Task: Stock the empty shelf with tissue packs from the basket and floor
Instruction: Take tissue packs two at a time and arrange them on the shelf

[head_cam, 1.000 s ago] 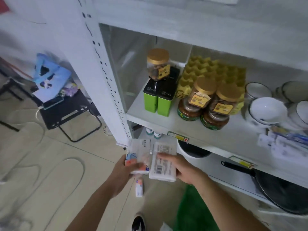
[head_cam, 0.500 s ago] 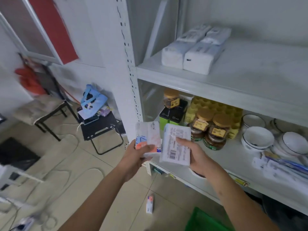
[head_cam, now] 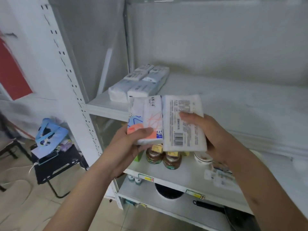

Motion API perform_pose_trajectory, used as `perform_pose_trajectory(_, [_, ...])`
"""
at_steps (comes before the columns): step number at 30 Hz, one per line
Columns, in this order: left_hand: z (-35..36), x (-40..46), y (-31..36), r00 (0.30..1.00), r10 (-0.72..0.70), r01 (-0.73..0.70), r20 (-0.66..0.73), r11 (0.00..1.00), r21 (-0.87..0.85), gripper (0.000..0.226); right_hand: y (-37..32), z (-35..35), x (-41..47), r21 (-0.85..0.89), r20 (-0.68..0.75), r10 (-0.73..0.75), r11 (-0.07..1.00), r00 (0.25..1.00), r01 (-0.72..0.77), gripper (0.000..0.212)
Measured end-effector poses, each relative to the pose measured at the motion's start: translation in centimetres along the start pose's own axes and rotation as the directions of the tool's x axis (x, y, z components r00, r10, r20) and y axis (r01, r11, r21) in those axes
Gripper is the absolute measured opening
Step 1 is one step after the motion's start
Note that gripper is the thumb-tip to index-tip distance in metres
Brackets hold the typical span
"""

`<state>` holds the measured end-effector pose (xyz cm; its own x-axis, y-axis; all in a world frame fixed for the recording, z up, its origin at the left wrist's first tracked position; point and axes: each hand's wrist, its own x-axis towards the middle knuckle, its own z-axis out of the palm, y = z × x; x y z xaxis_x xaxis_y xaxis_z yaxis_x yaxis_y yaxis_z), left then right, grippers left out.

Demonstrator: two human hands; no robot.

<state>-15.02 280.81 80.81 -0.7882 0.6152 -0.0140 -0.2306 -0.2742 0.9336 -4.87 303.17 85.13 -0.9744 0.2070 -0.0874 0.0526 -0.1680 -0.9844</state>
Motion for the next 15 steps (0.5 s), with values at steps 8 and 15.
perform_pose_trajectory(8, [5.6, 11.2, 2.2, 1.000, 0.027, -0.025, -0.004, 0.966, 0.258, 0.047, -2.1, -6.3, 6.3, -0.058, -0.372, 0.008, 0.998, 0.928, -0.032, 0.042])
perform_pose_trajectory(15, [6.3, 17.4, 0.4, 0.972, 0.196, -0.115, -0.130, 0.877, 0.466, 0.038, -0.6, -7.6, 9.9, -0.143, -0.490, -0.083, 0.990, 0.868, 0.014, 0.086])
